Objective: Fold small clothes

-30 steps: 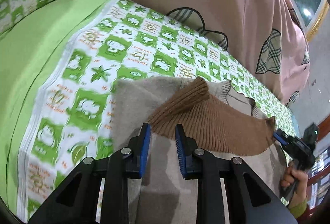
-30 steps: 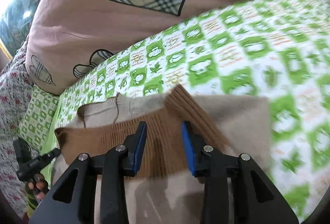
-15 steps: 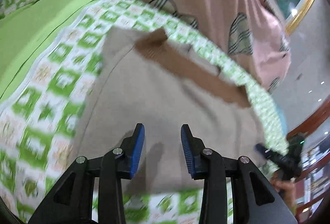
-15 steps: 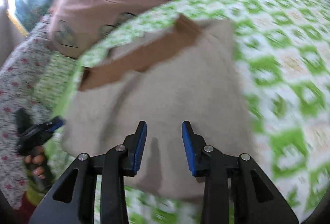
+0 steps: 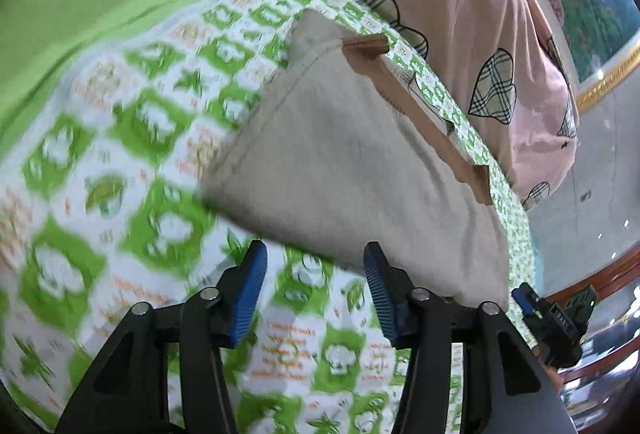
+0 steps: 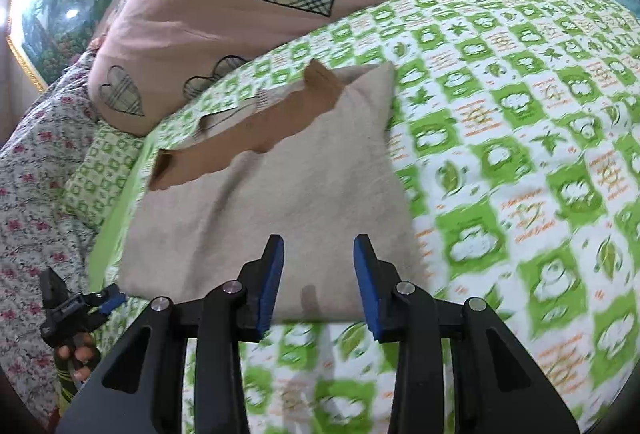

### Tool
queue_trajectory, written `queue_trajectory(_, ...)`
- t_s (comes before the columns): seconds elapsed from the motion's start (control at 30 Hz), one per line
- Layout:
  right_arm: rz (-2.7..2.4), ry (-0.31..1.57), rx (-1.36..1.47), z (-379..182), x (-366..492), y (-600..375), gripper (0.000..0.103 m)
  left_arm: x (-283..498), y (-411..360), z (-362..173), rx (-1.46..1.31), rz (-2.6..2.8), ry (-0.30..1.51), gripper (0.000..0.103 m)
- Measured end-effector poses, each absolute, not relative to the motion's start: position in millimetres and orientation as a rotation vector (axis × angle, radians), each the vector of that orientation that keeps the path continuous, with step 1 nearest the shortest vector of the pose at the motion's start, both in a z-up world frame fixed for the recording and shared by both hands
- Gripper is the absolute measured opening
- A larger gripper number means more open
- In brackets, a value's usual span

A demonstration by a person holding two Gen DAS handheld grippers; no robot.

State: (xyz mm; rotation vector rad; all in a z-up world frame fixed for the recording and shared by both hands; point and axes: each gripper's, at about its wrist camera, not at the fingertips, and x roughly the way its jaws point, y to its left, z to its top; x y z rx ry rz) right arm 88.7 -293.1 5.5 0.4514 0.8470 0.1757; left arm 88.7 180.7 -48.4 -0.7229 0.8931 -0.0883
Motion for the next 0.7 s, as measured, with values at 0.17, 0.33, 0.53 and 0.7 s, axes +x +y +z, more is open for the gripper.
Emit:
queue_trajectory(0.17,0.233,0.797,0.457,16.3,71.6,-278.1,0.039,85.2,174.7,-56.9,-0.813,-0.099,0.869,0.071)
queue_trajectory(0.33,0.262,0.795,0.453,18.3,65.8,-268.4,0.042,101.8,170.4,-60.2,-0.847,-0.073,0.854,0.074)
queue_trajectory(0.53,0.278,0.817,0.467,10.9,68.9,-261.8,0.043,137.5,179.3,-62.2,-0.838,-0.001,0.788,0.074)
queue_trajectory(0.7,0.283,0.826,0.485,5.1,72.5,-264.2,0.043,162.8,186.5,-60.6,-0.821,0.034,0.749,0.063)
